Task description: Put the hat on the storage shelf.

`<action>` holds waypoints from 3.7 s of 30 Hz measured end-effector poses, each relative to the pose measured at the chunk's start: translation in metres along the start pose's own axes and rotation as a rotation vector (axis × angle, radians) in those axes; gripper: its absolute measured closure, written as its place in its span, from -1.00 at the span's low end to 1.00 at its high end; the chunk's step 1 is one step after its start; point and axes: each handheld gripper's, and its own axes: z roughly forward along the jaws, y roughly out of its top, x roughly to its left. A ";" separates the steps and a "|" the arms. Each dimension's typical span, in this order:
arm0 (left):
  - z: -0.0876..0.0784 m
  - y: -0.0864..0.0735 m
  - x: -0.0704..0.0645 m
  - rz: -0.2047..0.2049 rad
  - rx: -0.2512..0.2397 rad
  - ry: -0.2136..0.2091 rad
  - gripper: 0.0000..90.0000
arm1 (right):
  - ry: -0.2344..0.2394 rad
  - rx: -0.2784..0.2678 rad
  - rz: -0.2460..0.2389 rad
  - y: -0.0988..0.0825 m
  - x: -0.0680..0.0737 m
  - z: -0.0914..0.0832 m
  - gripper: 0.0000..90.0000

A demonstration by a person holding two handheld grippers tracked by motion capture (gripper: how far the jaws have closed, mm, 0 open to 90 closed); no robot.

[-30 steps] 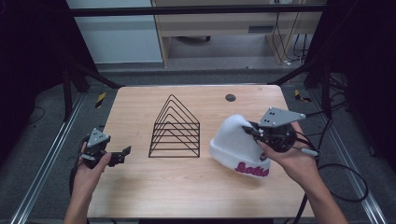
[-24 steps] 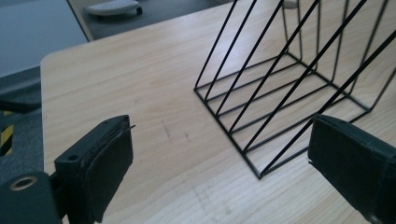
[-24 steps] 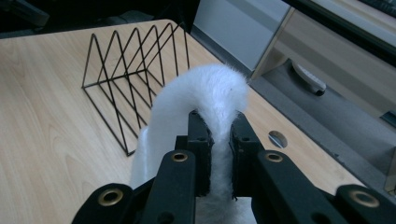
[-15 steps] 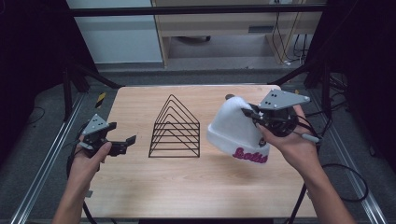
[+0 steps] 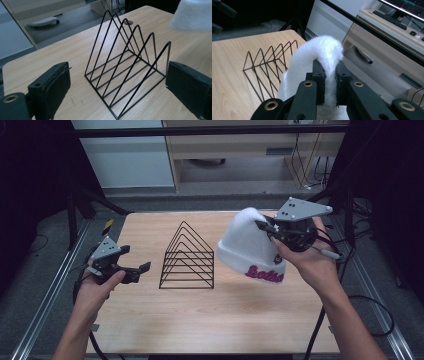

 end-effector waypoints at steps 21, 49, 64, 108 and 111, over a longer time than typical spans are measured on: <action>0.000 0.028 -0.015 0.037 -0.041 -0.060 -0.87 | 0.005 -0.122 0.012 0.041 0.004 0.018 0.83; 0.037 0.071 -0.025 0.043 -0.078 -0.178 -0.83 | 0.106 -0.239 0.026 0.094 0.024 0.062 0.83; 0.060 0.072 -0.025 0.029 -0.028 -0.194 -0.69 | 0.166 -0.262 0.030 0.103 0.039 0.075 0.83; 0.050 0.047 -0.013 0.005 -0.032 -0.040 0.40 | 0.206 -0.215 0.036 0.090 0.044 0.113 0.82; 0.050 0.043 -0.012 0.004 -0.029 -0.034 0.40 | 0.209 -0.208 0.035 0.087 0.045 0.116 0.82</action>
